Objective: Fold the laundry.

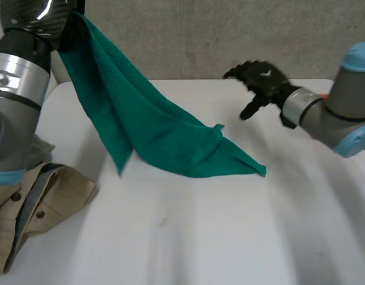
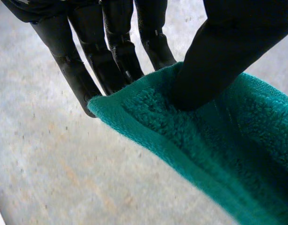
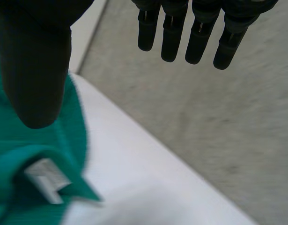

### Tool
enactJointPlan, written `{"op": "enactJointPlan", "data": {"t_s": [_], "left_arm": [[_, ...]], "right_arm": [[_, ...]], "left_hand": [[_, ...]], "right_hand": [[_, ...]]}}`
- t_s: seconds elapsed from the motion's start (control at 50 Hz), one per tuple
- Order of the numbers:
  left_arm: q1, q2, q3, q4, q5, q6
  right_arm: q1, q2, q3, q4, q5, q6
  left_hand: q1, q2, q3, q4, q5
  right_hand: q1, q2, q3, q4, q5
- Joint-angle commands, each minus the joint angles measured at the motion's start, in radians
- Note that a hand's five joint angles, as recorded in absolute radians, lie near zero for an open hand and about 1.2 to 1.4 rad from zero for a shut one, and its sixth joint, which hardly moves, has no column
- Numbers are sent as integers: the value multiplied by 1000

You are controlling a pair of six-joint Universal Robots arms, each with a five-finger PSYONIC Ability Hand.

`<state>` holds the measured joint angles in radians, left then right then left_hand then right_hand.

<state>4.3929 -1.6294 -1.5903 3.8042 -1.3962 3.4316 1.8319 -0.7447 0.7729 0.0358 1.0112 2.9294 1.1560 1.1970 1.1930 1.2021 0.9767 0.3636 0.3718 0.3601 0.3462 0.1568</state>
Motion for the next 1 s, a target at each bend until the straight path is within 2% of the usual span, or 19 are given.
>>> {"op": "enactJointPlan", "data": {"t_s": [0.02, 0.08, 0.2, 0.26, 0.3, 0.32, 0.36, 0.4, 0.5, 0.52, 0.58, 0.64, 0.72, 0.88, 1.0], "left_arm": [[-23, 174, -82, -35, 28, -6], [-30, 241, -103, -52, 29, -9], [-30, 312, -111, -80, 29, -15], [-24, 336, -112, -89, 25, -25], [-10, 347, -114, -93, 22, -34], [-4, 347, -115, -93, 22, -35], [26, 344, -122, -98, 16, -32], [52, 339, -123, -104, 13, -37], [137, 303, -125, -161, 8, -35], [160, 289, -123, -191, 9, -32], [186, 261, -122, -245, 13, -29], [215, 220, -122, -326, 23, -19], [223, 143, -131, -432, 49, 21], [159, -39, -149, -535, 43, 130], [103, -203, -100, -514, 11, 164]], "right_arm": [[133, 165, -139, 70, 36, 5], [194, 220, -170, 70, 119, 2], [267, 309, -211, 65, 220, -6], [285, 347, -237, 52, 288, -22], [285, 352, -245, 33, 354, -27], [284, 344, -244, 24, 378, -27], [265, 290, -215, -8, 444, -27], [242, 231, -175, -33, 472, -29], [182, 18, -17, -115, 437, -47], [155, -60, 37, -113, 405, -82], [115, -168, 103, -100, 357, -136], [52, -312, 173, -33, 293, -235], [-11, -392, 195, 103, 253, -332], [-83, -401, 204, 395, 198, -478], [-63, -308, 244, 408, 199, -549]], "left_hand": [[240, 199, 203, 194, 245], [240, 199, 203, 194, 245], [240, 199, 203, 194, 245], [240, 199, 203, 194, 245], [240, 199, 203, 194, 245], [240, 199, 203, 194, 245], [240, 199, 203, 194, 245], [240, 199, 203, 194, 245], [240, 199, 203, 194, 245], [240, 199, 203, 194, 245], [240, 199, 203, 194, 245], [240, 199, 203, 194, 245], [240, 199, 203, 194, 245], [240, 199, 203, 194, 245], [240, 199, 203, 194, 245]], "right_hand": [[90, 82, 93, 107, 122], [90, 82, 93, 107, 122], [145, 137, 149, 163, 178], [394, 386, 398, 412, 427], [939, 931, 942, 956, 971], [1032, 1024, 1035, 1049, 1064], [1033, 1025, 1036, 1050, 1065], [1033, 1025, 1036, 1050, 1065], [1033, 1025, 1036, 1050, 1065], [1033, 1025, 1036, 1050, 1065], [1033, 1025, 1036, 1050, 1065], [1033, 1025, 1036, 1050, 1065], [1033, 1025, 1036, 1050, 1065], [1033, 1025, 1036, 1050, 1065], [1033, 1025, 1036, 1050, 1065]]}}
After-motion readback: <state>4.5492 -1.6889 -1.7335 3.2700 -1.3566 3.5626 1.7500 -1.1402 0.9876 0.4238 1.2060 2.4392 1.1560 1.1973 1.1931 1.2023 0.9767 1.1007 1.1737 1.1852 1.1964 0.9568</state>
